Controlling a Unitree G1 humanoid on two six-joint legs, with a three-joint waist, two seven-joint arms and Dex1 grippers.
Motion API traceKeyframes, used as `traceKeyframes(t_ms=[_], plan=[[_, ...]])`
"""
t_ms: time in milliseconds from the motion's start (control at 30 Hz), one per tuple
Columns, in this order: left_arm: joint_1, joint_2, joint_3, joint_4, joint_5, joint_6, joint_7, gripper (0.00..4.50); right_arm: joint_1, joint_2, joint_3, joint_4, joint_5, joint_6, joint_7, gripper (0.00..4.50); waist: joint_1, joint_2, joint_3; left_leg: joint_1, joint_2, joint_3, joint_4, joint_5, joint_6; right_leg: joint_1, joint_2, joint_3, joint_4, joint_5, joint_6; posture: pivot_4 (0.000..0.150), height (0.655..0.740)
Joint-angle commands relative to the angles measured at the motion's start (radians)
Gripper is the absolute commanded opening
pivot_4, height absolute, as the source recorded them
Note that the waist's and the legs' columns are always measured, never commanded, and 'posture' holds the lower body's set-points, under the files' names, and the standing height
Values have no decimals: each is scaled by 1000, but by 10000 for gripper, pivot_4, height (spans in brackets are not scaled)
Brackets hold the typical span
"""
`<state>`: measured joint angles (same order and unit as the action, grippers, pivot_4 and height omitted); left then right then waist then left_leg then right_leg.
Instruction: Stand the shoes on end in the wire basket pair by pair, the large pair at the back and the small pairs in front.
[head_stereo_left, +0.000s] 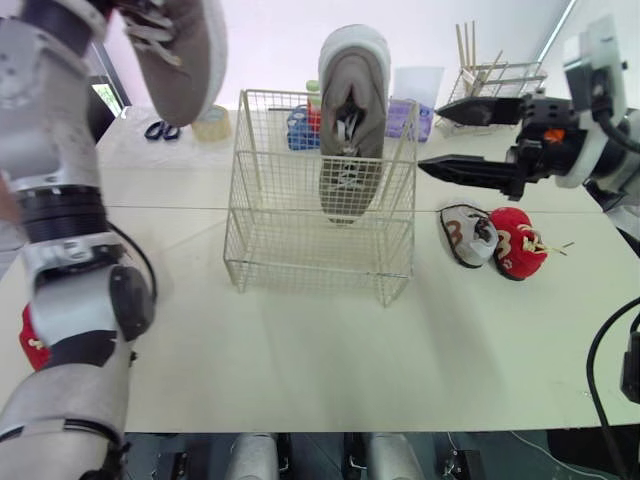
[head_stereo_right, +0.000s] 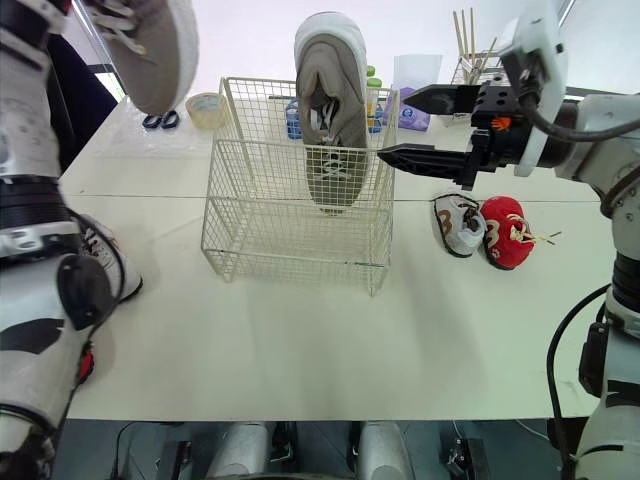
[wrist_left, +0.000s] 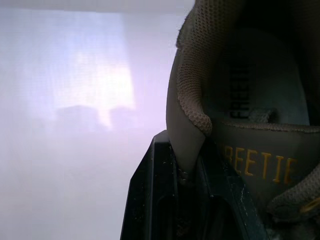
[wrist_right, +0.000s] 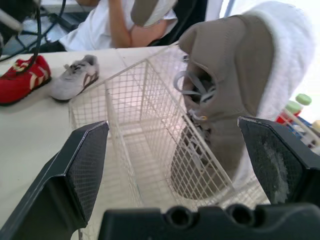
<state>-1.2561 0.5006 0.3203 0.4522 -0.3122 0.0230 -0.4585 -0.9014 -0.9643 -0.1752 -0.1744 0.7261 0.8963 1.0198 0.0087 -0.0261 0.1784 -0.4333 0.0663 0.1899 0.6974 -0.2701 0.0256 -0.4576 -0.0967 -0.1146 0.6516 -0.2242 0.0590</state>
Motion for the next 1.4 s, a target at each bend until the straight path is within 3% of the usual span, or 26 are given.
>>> traceKeyframes(t_ms=[33, 267, 700, 867, 1100, 1400], plan=[[-24, -46, -14, -6, 15, -130, 37, 244, -1, -15, -47, -25, 30, 23, -24, 45000, -1, 0, 0, 0, 0, -1, 0, 0, 0, 0, 0, 0, 0, 0, 0, 1500, 7357], [-92, -144, -21, 79, -1, -247, 72, 244, 80, -83, -96, -70, 63, 80, -40, 45000, -4, 0, 0, 0, 0, -1, -1, 0, 0, -1, 0, 0, 0, 0, 0, 1500, 7357], [-30, -294, -67, 265, 89, -435, 192, 244, 111, -101, -138, -82, 111, 100, -79, 45000, 2, 0, 0, 0, 0, -2, 0, -1, 2, 0, 0, 0, 0, 0, 0, 1500, 7357], [48, -313, -72, 195, 85, -405, 238, 244, 125, -103, -145, -75, 112, 85, -76, 45000, 2, 1, -1, 5, 1, -2, 0, -1, 3, 6, 0, 0, -1, 0, 0, 1500, 7357], [211, -369, -110, -70, 104, -276, 334, 244, 135, -72, -129, -72, 109, 52, -83, 45000, 3, 2, -2, 8, 2, -4, 1, -3, 5, 10, -1, 0, -2, 0, 0, 1500, 7357], [276, -383, -143, -124, 144, -213, 389, 244, 128, -46, -101, -42, 92, 5, -77, 45000, 2, 2, -2, 8, 1, -5, 1, -4, 6, 12, -1, -1, -3, 0, 0, 1500, 7357]])
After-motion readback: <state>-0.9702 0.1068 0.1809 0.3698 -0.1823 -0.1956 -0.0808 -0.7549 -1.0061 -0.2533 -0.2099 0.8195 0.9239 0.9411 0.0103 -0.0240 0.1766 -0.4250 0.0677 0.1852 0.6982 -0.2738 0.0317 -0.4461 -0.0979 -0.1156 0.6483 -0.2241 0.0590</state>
